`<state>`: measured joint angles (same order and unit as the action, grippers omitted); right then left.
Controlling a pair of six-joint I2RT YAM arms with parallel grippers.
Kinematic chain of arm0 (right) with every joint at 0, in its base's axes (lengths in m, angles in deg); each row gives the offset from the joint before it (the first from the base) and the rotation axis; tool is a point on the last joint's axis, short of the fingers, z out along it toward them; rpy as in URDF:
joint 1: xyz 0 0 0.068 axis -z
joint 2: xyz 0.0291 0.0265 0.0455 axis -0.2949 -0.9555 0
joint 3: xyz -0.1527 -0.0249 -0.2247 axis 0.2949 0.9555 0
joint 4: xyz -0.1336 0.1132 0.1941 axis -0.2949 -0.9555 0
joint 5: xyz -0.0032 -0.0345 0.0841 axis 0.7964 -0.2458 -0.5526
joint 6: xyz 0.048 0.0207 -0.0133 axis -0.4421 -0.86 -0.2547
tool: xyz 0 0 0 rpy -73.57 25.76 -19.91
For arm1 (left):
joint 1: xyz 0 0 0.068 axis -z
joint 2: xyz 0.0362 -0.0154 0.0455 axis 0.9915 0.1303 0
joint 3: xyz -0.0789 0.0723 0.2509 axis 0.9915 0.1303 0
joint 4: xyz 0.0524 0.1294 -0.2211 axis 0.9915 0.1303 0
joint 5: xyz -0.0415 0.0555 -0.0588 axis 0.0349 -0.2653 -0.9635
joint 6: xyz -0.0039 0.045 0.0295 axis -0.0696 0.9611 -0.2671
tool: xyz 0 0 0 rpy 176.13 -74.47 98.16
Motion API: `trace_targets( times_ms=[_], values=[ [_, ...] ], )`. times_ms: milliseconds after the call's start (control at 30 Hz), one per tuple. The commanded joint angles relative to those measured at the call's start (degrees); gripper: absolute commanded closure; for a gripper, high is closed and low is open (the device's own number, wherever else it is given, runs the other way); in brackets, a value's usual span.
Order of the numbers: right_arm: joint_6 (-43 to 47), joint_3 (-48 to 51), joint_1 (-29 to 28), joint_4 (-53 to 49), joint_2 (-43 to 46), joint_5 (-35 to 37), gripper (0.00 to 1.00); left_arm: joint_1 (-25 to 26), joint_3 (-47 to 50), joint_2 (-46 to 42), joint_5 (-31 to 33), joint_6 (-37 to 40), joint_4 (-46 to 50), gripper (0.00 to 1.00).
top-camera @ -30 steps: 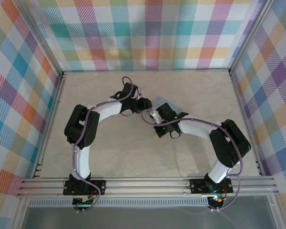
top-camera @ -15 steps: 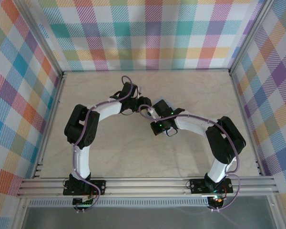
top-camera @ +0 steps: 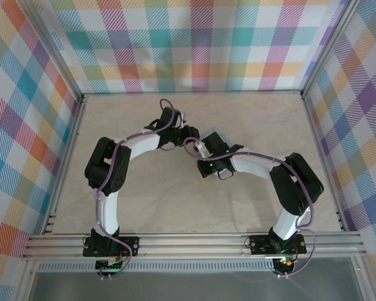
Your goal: Unlock a padlock with a key
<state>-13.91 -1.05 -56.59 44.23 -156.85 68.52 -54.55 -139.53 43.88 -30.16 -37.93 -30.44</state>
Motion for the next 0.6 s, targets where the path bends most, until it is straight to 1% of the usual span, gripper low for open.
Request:
trace_targets(
  times_ms=[0, 133, 267, 367, 400, 500, 567],
  values=[
    [1.3, 1.2, -0.5, 6.1, 2.7, 0.5, 1.00, 0.9, 1.8, 0.5, -2.5, -0.9, 3.3, 0.72],
    [-3.2, 2.6, -0.5, 2.3, 2.6, 2.0, 1.00, 0.8, 3.2, 0.6, -2.9, -1.4, 2.4, 0.76],
    [-8.4, 4.3, -0.4, 3.0, 2.5, 2.4, 1.00, 0.9, 3.8, 0.8, -3.8, -1.8, 1.5, 0.81],
    [-9.7, 4.6, -0.5, 6.3, 3.4, 3.1, 1.00, 1.3, 3.9, 1.3, -4.7, -1.9, 1.4, 0.85],
    [-9.5, 4.0, -0.5, 6.9, 3.4, 3.3, 1.00, 1.5, 3.9, 1.5, -5.1, -1.8, 1.4, 0.87],
    [-8.4, 1.6, -0.6, 7.5, 2.4, 6.0, 1.00, 2.1, 4.1, 1.8, -6.0, -1.8, 1.4, 0.92],
    [-8.6, 1.0, -0.6, 8.9, 2.3, 6.9, 1.00, 2.5, 4.5, 1.6, -6.0, -1.9, 1.4, 0.94]
  ],
)
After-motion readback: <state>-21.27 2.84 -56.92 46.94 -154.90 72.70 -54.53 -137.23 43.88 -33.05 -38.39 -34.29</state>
